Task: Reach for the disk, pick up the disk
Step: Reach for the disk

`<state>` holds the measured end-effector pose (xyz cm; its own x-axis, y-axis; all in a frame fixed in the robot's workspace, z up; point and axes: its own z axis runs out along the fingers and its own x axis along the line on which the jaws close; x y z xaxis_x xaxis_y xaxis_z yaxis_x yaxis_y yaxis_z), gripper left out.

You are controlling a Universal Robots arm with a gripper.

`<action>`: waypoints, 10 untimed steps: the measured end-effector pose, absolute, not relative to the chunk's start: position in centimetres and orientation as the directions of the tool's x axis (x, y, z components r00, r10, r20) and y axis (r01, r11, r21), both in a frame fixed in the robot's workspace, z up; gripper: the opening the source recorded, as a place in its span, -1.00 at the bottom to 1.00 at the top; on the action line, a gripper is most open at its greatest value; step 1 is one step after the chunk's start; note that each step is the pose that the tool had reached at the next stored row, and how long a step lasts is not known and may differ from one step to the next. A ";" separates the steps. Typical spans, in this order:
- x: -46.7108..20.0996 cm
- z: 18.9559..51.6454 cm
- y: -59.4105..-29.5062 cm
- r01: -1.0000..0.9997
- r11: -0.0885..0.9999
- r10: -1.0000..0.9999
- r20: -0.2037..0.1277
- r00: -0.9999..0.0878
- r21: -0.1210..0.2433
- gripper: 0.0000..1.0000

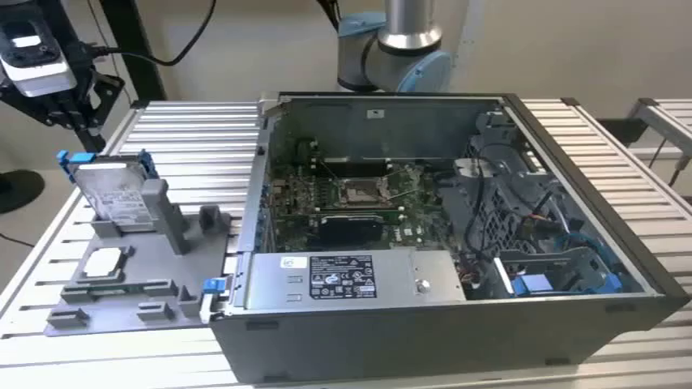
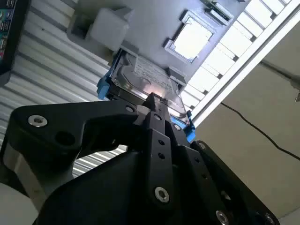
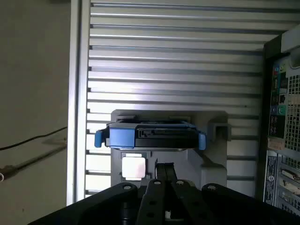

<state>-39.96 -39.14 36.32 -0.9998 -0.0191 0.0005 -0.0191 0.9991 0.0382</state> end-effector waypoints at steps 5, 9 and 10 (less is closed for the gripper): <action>-40.0 36.3 -39.1 -0.019 0.999 -0.019 0.001 -1.000 0.038 -1.00; -40.0 36.3 -39.1 -0.019 0.999 -0.019 0.000 -1.000 0.038 -1.00; -40.0 36.3 -39.1 -0.019 0.999 -0.019 0.000 -1.000 0.038 -1.00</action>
<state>-39.96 -39.14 36.32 -0.9998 -0.0192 0.0005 -0.0191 0.9991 0.0382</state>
